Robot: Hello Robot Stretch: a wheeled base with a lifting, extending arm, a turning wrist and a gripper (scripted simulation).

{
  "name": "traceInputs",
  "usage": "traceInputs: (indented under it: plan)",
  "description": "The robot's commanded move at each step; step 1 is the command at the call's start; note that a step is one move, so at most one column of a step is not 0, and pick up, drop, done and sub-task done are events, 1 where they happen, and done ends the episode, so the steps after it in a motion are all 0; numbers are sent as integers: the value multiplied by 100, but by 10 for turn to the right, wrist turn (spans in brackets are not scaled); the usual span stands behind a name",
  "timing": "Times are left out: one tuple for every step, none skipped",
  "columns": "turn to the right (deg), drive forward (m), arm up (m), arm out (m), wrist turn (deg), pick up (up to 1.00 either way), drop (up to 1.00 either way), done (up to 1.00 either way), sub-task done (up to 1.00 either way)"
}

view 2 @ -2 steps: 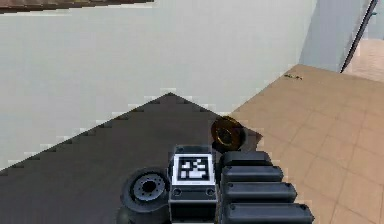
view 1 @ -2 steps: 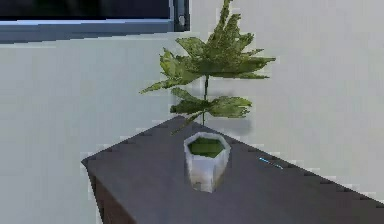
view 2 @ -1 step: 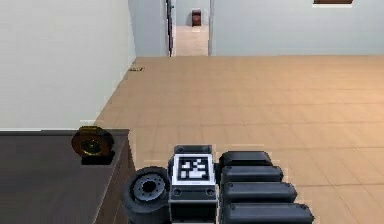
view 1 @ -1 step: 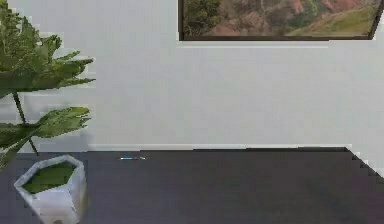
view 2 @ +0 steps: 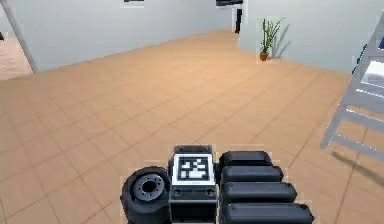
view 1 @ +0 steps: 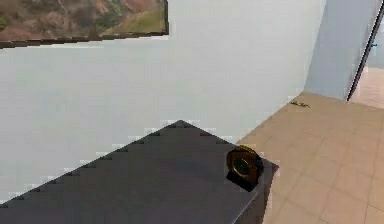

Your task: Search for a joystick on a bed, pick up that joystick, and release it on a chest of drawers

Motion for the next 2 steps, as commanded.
traceInputs:
  plan:
    - [60, 0, 0, 0, 0, 0, 0, 0, 0]
    - [-450, 0, 0, 0, 0, 0, 0, 0, 0]
